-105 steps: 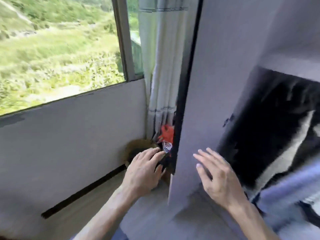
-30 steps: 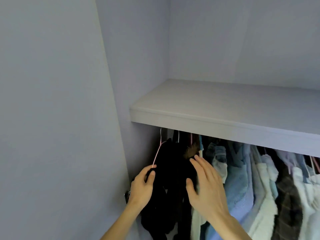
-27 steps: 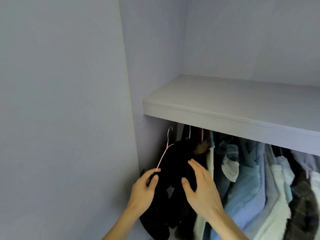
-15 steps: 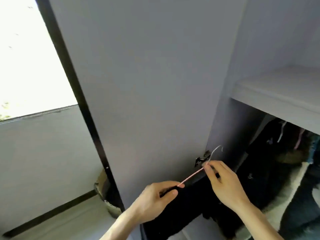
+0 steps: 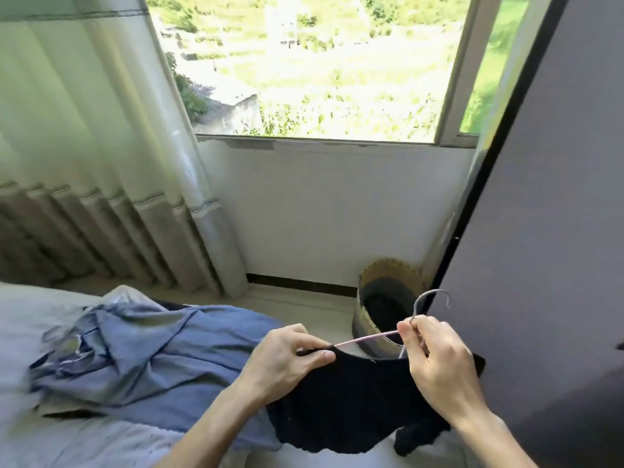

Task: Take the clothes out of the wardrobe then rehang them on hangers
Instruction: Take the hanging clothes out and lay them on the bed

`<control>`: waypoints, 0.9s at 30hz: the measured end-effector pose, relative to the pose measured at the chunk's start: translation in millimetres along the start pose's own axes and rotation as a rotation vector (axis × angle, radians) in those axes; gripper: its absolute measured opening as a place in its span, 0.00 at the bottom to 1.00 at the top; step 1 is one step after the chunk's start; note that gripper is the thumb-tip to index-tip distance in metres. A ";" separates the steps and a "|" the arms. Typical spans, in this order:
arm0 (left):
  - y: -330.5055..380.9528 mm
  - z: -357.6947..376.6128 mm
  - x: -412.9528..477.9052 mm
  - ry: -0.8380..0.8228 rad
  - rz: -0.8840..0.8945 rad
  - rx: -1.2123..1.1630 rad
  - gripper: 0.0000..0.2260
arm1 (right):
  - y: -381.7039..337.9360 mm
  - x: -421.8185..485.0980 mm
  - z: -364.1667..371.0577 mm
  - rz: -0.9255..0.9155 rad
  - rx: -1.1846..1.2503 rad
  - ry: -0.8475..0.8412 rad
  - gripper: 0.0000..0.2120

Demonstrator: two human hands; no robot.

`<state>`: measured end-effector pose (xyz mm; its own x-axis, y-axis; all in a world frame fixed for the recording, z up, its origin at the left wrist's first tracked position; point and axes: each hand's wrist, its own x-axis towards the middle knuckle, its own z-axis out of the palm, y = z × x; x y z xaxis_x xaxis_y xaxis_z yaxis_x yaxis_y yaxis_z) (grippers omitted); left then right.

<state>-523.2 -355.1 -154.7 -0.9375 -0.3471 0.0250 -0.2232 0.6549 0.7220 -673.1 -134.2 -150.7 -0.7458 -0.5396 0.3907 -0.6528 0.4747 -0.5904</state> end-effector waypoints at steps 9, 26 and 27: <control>-80.4 -81.8 -121.6 0.041 -0.246 -0.044 0.09 | -135.7 -7.9 123.2 -0.357 0.007 -0.256 0.11; -124.0 -158.4 -322.4 0.468 -0.731 -0.318 0.10 | -298.3 -43.8 292.4 -0.708 0.123 -0.807 0.27; -120.9 -162.6 -331.3 0.465 -0.744 -0.357 0.10 | -299.9 -42.8 299.5 -0.685 0.121 -0.864 0.28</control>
<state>-142.2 -428.4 -137.9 -0.3695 -0.8763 -0.3091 -0.5539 -0.0594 0.8305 -405.5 -461.8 -201.9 0.1430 -0.9876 0.0647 -0.8388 -0.1556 -0.5217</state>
